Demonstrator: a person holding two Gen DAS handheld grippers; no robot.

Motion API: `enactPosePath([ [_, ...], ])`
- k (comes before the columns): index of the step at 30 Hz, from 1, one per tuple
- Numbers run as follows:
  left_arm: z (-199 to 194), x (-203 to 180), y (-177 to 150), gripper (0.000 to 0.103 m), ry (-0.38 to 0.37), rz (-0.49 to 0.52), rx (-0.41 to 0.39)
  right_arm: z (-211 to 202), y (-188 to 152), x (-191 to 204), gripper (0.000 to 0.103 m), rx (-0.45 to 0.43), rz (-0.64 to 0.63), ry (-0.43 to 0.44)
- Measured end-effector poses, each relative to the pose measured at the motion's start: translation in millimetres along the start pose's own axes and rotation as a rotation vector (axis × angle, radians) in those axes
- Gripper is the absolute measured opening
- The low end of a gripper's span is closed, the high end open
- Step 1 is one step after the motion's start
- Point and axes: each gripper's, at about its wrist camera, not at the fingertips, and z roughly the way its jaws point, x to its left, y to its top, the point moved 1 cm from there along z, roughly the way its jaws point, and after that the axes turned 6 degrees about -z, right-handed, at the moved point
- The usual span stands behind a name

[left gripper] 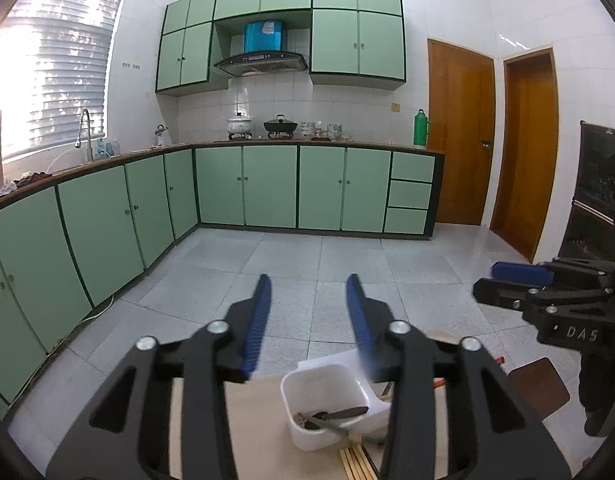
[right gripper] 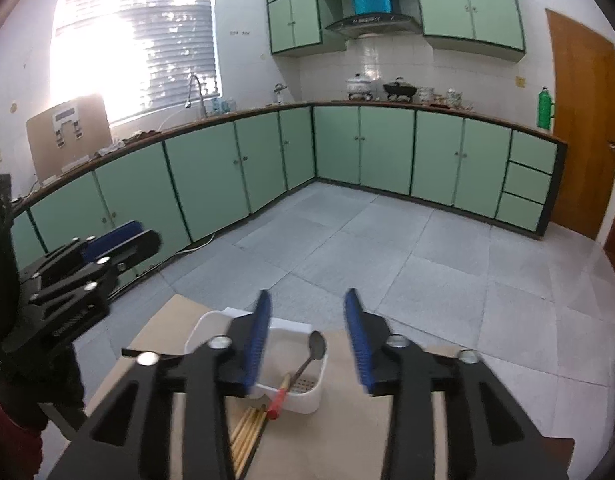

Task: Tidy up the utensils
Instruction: 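Withdraw both open tools back toward the remaining chopsticks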

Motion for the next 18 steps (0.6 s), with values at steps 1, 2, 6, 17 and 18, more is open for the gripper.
enactPosePath([
  [1,-8.2,1.3,-1.2,0.045,-0.003,-0.003,-0.009,-6.5,-2.6,0.1,0.054,-0.009,-0.001,-0.006],
  [2,-16.1,1.9,-3.0,0.050,-0.001,-0.007,-0.014,-10.8,-4.9,0.6,0.058,-0.014,-0.002,-0.013],
  [6,-44.6,2.5,-15.5,0.067,0.013,-0.008,-0.022,-39.9,-28.3,4.7,0.076,-0.045,-0.002,-0.046],
  [17,-90.4,9.0,-100.7,0.083,0.023,-0.066,0.139,-80.6,-110.8,21.4,0.097,-0.043,0.115,-0.071],
  [18,-92.1,10.1,-111.8,0.084,0.030,-0.070,0.164,-81.6,-119.9,24.5,0.097,-0.033,0.111,-0.084],
])
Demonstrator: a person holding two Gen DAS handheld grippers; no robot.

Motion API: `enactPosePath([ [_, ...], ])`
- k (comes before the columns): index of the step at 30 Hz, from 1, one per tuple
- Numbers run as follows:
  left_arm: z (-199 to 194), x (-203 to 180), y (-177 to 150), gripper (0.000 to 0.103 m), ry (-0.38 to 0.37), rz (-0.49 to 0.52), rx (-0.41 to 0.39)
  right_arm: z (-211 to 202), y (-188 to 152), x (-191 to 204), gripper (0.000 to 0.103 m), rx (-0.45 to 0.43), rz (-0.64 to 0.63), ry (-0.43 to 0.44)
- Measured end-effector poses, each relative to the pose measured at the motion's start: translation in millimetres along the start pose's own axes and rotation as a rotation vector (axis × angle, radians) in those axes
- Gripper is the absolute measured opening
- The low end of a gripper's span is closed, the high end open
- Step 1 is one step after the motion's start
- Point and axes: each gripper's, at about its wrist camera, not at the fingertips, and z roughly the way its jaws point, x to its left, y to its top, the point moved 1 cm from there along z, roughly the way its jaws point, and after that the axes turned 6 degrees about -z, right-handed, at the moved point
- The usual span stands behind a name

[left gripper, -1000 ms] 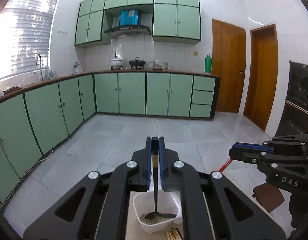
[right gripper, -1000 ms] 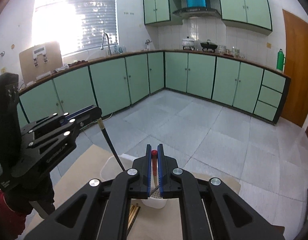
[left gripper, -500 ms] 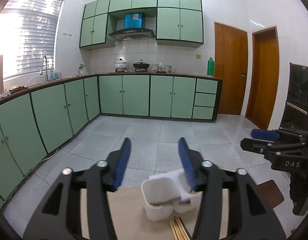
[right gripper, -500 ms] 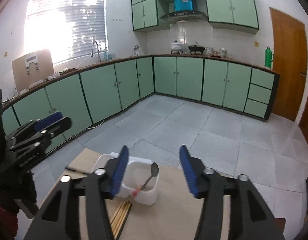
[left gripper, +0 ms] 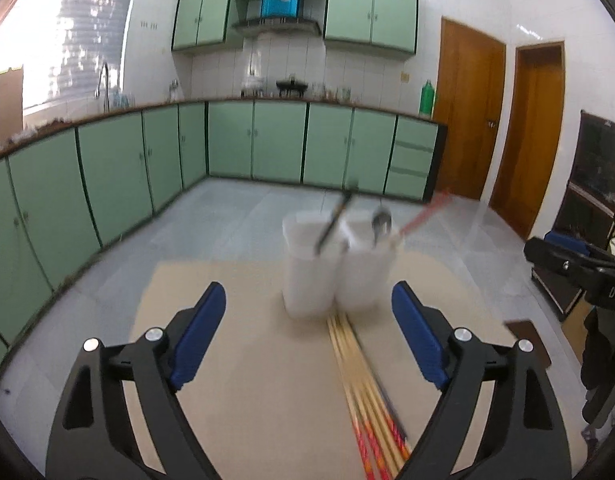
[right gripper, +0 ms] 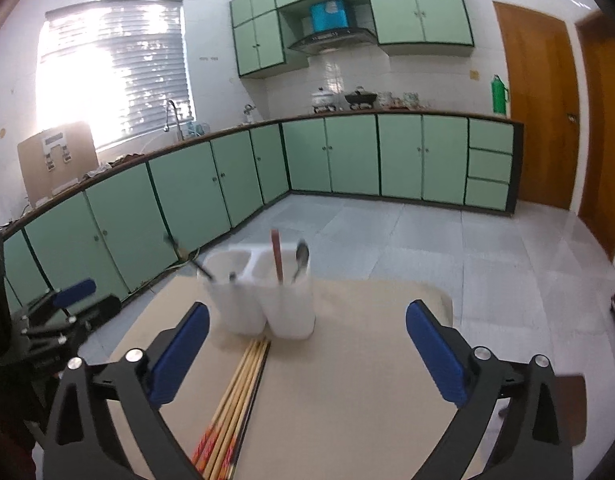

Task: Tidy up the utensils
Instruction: 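Withdraw both open tools back toward the remaining chopsticks, then grasp the long black chopstick with the right tool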

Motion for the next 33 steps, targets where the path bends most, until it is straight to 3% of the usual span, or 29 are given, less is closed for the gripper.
enactPosePath([
  [8,6.1,15.2,-79.1,0.085,0.043,-0.022,0.172,4.8,-70.7,24.2,0.097,0.120,-0.003,-0.039],
  [12,11.0,21.6,-107.2,0.085,0.066,-0.029,0.244,12.6,-106.8,37.1,0.096,0.208,0.004,-0.015],
  [18,11.4,27.2,-138.3,0.085,0.098,-0.035,0.328,20.3,-150.6,64.7,0.084,0.326,-0.019,0.025],
  [22,10.4,26.7,-144.6,0.085,0.112,-0.040,0.357,26.4,-158.1,73.1,0.069,0.361,-0.026,0.041],
  [33,15.9,27.6,-155.6,0.087,0.119,-0.054,0.384,36.9,-156.1,82.5,0.063,0.389,-0.088,0.017],
])
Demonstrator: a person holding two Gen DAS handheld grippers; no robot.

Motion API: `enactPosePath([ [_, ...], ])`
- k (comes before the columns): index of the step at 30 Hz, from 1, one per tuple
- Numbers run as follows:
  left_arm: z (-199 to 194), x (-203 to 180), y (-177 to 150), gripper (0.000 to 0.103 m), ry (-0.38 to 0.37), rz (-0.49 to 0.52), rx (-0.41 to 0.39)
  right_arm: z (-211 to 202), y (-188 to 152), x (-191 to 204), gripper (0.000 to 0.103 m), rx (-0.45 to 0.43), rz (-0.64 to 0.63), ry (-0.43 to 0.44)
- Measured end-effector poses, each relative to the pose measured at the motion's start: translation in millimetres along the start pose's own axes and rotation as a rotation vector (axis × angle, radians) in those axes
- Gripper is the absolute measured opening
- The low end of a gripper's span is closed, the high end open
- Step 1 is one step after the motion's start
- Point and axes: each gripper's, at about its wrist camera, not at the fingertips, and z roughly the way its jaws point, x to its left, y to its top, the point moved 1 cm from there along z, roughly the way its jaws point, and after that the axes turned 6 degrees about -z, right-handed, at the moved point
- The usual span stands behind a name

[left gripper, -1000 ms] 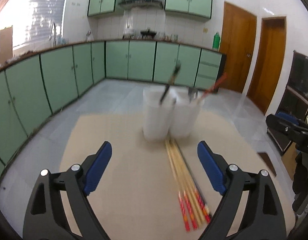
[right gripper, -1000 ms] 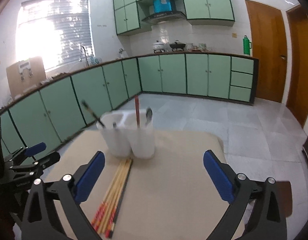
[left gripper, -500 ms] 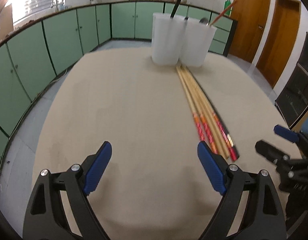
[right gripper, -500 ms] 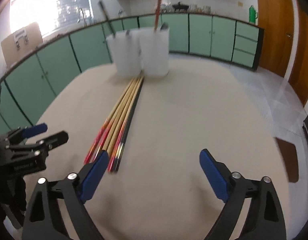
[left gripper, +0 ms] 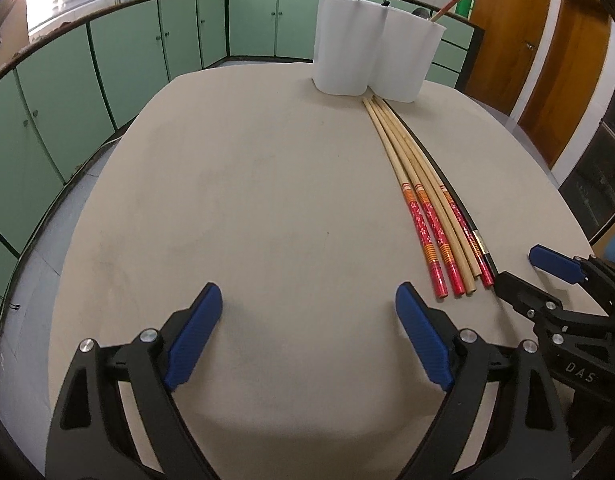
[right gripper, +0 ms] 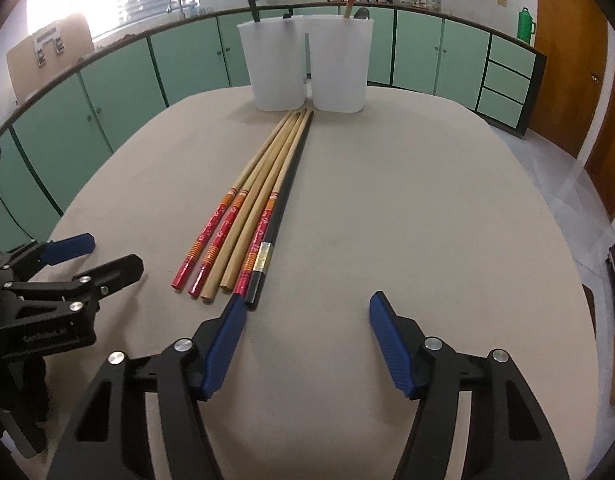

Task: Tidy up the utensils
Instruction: 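Grasp the long black chopstick with the right tool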

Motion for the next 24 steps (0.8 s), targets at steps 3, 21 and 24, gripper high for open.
enactPosePath([
  [3,1.5,-1.1,0.5,0.088,-0.001,-0.001,0.001,1.8,1.2,3.3,0.063,0.002,-0.012,-0.004],
  [21,1.7,-3.7,1.0,0.088,0.000,-0.002,0.001,2.4,5.7,8.1,0.054,-0.001,-0.001,0.005],
  [24,1.1,-4.1,1.1,0.088,-0.002,-0.003,0.001,5.4,8.7,13.6,0.042,0.000,-0.020,-0.001],
])
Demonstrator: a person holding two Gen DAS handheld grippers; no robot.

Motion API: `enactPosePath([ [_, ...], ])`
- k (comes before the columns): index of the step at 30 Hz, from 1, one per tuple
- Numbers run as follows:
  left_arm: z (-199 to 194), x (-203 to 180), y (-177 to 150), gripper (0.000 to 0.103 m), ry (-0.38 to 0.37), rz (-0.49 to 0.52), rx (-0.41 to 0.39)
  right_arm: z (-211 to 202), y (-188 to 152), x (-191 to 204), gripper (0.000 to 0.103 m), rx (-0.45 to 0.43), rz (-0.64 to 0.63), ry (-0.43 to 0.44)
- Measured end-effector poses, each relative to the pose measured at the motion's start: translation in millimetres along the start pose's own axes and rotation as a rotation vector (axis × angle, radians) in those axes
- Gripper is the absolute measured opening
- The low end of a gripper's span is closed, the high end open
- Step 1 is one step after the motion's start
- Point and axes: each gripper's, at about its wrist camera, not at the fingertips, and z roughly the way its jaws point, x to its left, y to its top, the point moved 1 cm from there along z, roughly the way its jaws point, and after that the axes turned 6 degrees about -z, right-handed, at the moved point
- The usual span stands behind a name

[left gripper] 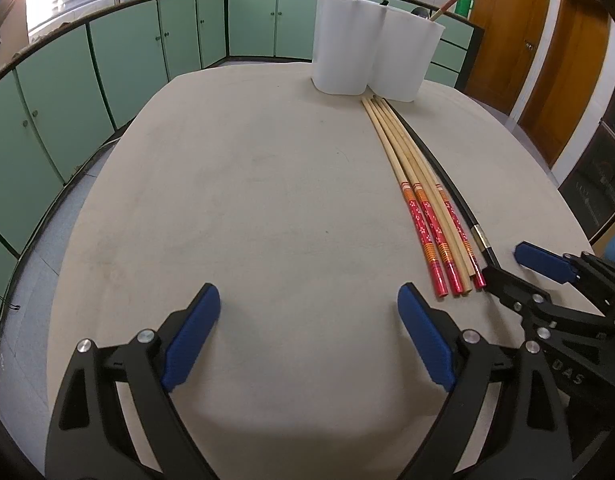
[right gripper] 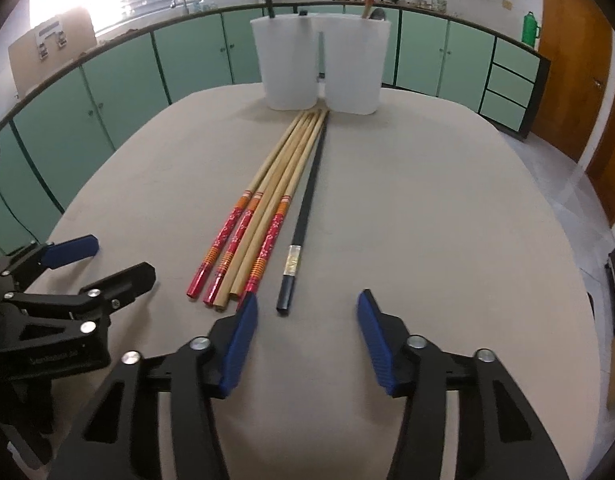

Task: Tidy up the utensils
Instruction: 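Grasp the long black chopstick with the right tool, then grasp a red chopstick with the left tool while the right tool holds the black chopstick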

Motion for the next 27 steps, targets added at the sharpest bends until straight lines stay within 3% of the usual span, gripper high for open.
enactPosePath([
  [2,0.0,-0.5,-0.3,0.088,0.000,0.000,0.001,-0.1,1.2,1.2,0.024,-0.003,-0.003,0.015],
  [5,0.3,-2.4,-0.1,0.088,0.000,0.002,0.002,0.1,0.9,0.1,0.008,-0.005,-0.001,0.034],
  [16,2.7,-27.8,-1.7,0.088,-0.041,0.042,0.006,-9.2,-9.8,-31.3,0.007,-0.014,0.053,-0.018],
  [27,13.1,-46.1,-1.4,0.088,0.031,0.093,0.014,-10.1,-13.1,-40.6,0.007,-0.017,0.072,-0.007],
])
